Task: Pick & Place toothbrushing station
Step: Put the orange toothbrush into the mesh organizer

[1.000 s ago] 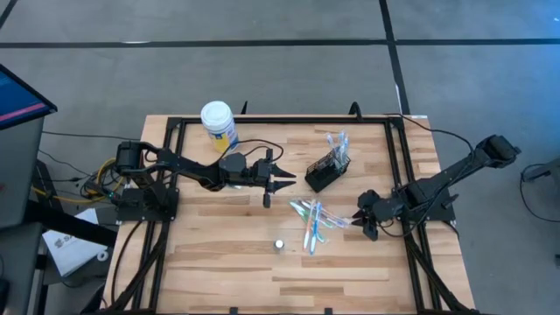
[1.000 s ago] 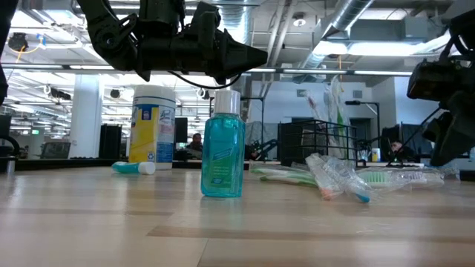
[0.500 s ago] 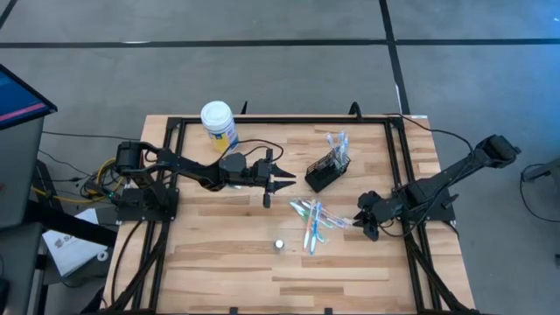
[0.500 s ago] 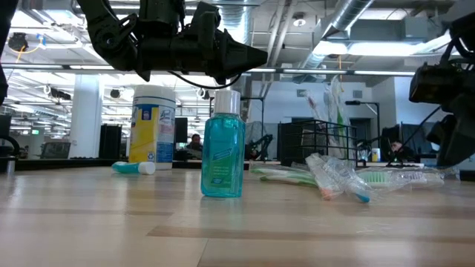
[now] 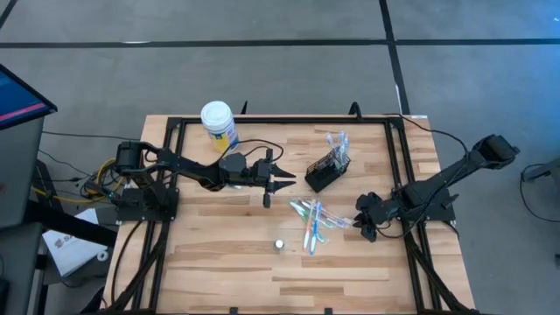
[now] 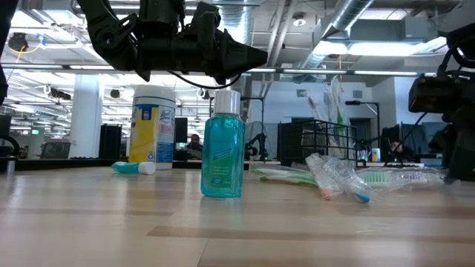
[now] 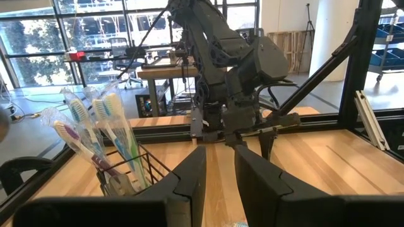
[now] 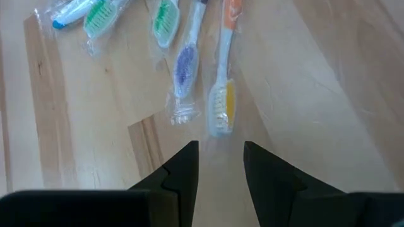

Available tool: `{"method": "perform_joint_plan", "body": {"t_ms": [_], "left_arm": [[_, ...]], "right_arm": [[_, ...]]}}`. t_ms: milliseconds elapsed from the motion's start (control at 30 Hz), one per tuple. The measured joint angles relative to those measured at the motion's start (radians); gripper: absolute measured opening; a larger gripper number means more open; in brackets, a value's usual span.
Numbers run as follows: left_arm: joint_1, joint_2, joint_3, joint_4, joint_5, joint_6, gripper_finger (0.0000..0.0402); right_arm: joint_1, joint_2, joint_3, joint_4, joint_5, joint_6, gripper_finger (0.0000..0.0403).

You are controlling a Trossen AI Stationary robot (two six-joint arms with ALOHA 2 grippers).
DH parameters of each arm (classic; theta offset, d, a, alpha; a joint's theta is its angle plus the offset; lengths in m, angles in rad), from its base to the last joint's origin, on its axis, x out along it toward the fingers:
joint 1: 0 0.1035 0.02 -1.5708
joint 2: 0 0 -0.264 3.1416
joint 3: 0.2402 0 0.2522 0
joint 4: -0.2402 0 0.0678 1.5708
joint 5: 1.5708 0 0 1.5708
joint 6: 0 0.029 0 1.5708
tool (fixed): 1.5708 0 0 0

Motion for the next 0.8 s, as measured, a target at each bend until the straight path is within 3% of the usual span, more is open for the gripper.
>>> {"method": "perform_joint_plan", "body": {"t_ms": [233,500,633,800], "left_arm": [[0.0,0.0,0.0,0.0,0.0,0.0,0.0076],[0.0,0.0,0.0,0.0,0.0,0.0,0.0076],[0.0,0.0,0.0,0.0,0.0,0.0,0.0076],[0.0,0.0,0.0,0.0,0.0,0.0,0.0076]], "right_arm": [[-0.002,0.078,0.002,0.033,0.009,0.0,0.0097],[-0.003,0.093,0.0,0.066,0.02,-0.037,0.0008],[-0.003,0.093,0.002,0.06,0.025,-0.04,0.0002],[-0.002,0.094,0.089,-0.078,0.025,-0.054,0.0]]}}
